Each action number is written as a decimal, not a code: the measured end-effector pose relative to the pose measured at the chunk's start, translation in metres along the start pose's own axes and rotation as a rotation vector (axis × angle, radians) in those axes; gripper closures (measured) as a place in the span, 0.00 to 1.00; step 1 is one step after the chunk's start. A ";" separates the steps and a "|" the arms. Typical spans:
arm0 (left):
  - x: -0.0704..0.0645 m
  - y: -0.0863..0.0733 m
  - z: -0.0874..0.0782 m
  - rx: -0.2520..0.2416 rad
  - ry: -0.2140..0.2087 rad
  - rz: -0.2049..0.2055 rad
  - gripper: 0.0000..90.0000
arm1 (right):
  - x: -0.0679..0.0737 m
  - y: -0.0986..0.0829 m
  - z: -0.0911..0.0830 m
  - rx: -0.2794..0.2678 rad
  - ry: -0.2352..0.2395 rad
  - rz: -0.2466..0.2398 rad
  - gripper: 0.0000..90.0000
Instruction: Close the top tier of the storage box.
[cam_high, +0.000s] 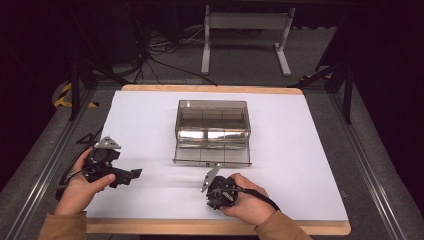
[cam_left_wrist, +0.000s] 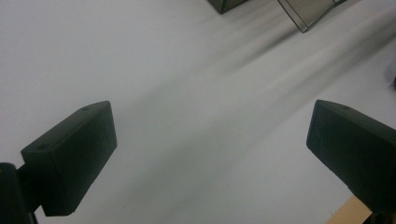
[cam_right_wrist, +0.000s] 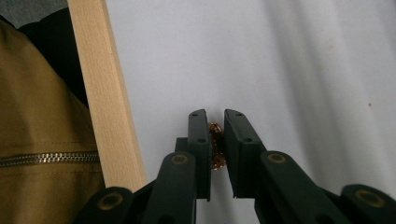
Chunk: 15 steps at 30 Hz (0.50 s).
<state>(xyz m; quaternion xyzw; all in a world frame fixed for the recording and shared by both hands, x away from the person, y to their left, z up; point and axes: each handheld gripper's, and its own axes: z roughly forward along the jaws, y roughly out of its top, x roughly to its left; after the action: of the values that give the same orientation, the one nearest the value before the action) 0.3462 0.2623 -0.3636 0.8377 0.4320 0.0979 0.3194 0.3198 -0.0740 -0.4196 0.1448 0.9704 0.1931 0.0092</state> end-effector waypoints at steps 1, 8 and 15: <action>0.000 0.000 0.000 0.000 0.000 0.000 0.03 | -0.001 0.000 0.000 0.003 0.007 0.000 0.94; 0.001 0.000 -0.001 -0.001 -0.003 0.002 0.03 | -0.001 0.000 -0.001 0.002 0.016 0.018 0.97; 0.001 0.000 0.000 -0.001 -0.002 0.001 0.03 | 0.002 0.001 -0.007 -0.016 0.020 0.018 0.97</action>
<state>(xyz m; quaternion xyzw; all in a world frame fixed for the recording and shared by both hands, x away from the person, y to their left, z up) 0.3464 0.2633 -0.3634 0.8378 0.4313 0.0972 0.3203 0.3182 -0.0750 -0.4123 0.1516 0.9675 0.2024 -0.0013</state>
